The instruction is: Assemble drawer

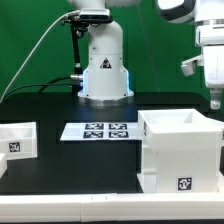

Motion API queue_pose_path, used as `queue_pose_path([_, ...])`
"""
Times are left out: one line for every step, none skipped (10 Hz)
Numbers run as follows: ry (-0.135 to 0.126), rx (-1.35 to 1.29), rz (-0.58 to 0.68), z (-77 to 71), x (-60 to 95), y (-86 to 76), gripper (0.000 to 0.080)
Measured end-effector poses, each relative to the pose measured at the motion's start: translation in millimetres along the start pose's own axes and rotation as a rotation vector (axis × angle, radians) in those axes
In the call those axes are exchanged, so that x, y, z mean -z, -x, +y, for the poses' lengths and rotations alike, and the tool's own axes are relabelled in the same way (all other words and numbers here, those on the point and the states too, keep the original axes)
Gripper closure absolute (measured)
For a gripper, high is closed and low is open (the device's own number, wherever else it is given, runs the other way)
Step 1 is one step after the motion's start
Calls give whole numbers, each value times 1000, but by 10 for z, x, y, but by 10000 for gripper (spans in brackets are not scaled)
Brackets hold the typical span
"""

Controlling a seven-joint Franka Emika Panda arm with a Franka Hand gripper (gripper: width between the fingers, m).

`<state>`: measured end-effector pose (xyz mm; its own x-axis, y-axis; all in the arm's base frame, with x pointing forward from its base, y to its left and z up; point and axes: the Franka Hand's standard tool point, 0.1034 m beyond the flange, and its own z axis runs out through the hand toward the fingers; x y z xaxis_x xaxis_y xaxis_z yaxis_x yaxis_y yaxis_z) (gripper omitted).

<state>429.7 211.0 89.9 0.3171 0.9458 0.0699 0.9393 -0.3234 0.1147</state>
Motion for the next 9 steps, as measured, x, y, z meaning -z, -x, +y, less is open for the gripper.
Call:
queue_pose_path([0,0,0,-1,-3,2,151])
queue_pose_path([-1,0,-1,-1,-4,4,151])
queue_pose_path([0,-6,0,-4,-4,4,151])
queue_pose_path([11,-138,34,-27,6,-30,151])
queue_pose_path([9,-280,56,-53,1,-47,151])
queue_pose_path([3,-405,70,-54,-4,-67,151])
queue_pose_path([-14,-540,72,-19,-22,-36,151])
queue_pose_path([-18,-618,86,30,-13,-12,151])
queue_pose_path([-9,-632,114,-14,1,-79,151])
